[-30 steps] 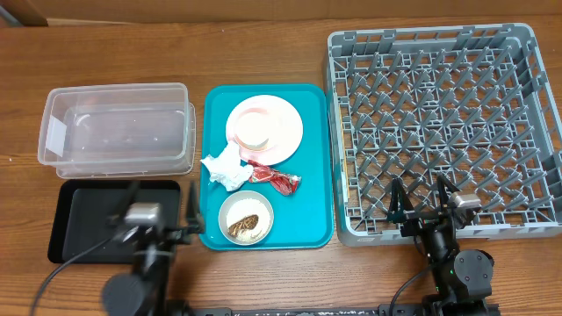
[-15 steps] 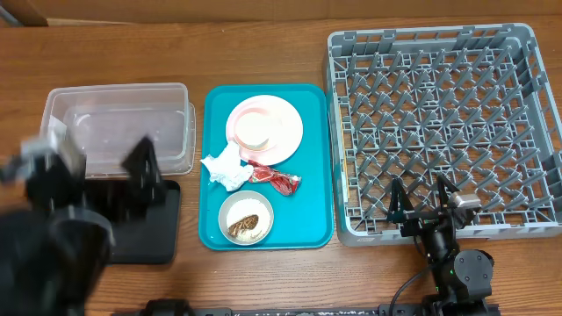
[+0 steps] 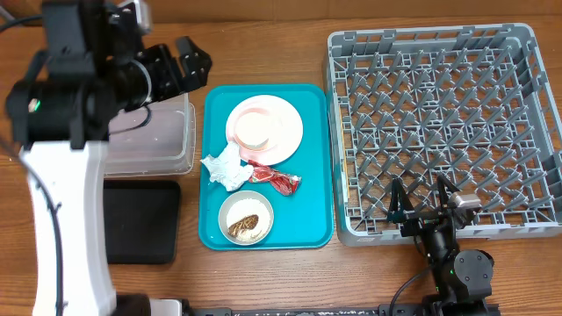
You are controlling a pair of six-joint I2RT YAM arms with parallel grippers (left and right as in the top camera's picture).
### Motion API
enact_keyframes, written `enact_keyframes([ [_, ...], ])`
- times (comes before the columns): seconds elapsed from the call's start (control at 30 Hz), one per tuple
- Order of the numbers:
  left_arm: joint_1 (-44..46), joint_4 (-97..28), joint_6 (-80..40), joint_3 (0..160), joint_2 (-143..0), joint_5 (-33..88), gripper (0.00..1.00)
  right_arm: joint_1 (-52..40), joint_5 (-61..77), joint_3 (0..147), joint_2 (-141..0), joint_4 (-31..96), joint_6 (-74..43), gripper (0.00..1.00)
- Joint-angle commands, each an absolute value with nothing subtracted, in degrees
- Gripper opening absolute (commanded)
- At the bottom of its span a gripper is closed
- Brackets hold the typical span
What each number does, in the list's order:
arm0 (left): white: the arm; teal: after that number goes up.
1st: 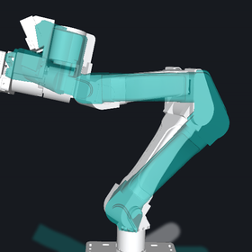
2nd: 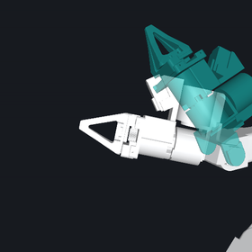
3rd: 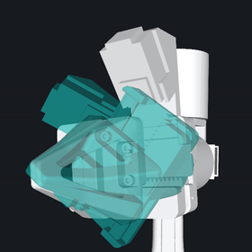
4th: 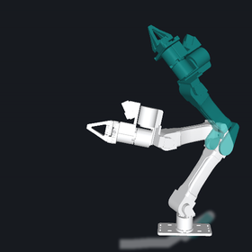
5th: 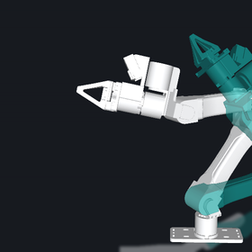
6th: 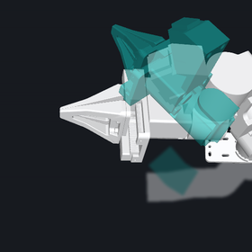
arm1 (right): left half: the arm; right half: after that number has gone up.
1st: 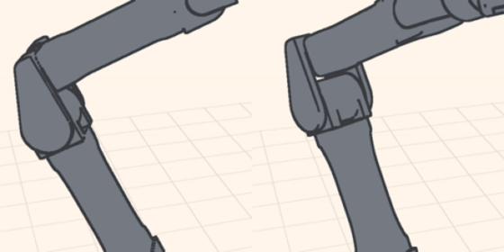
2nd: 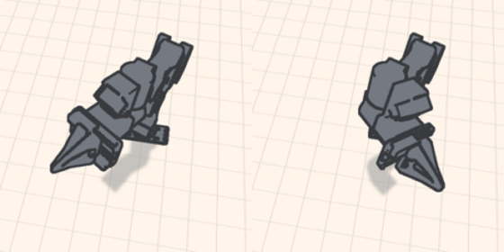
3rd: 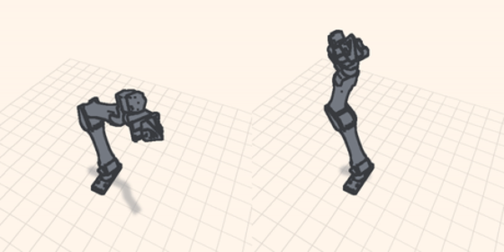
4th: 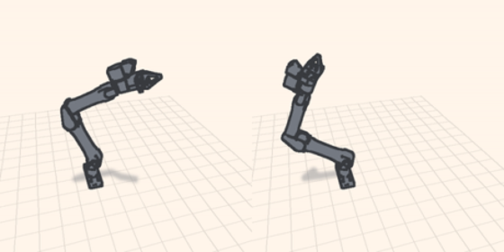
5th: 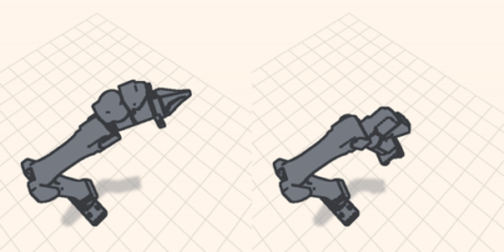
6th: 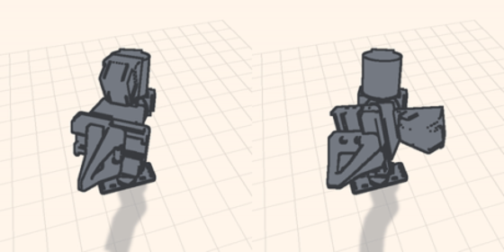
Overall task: Sort waste into correct bins and load items into the dishwasher
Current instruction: 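Move the left gripper over the teal tray toward the white tissue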
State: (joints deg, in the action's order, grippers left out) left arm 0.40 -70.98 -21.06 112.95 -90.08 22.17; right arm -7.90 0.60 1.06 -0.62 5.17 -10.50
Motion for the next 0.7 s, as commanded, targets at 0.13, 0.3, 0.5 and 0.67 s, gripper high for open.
enact_keyframes([
  [0.13,1.4,-82.2,-22.4,114.4,-98.8,24.5,1.0,-7.7,0.0,0.5,-0.2,4.8,-10.5,1.0],
  [0.3,6.2,-89.3,-22.7,114.4,-100.9,16.8,1.0,-7.7,0.1,0.5,-0.2,4.8,-10.5,1.0],
  [0.5,17.5,-95.8,-32.6,114.4,-100.4,1.4,1.0,-7.7,0.1,0.5,-0.2,4.8,-10.5,1.0],
  [0.67,24.9,-96.8,-47.0,113.6,-100.4,-2.8,1.0,-7.7,0.0,0.5,-0.2,4.8,-10.5,1.0],
])
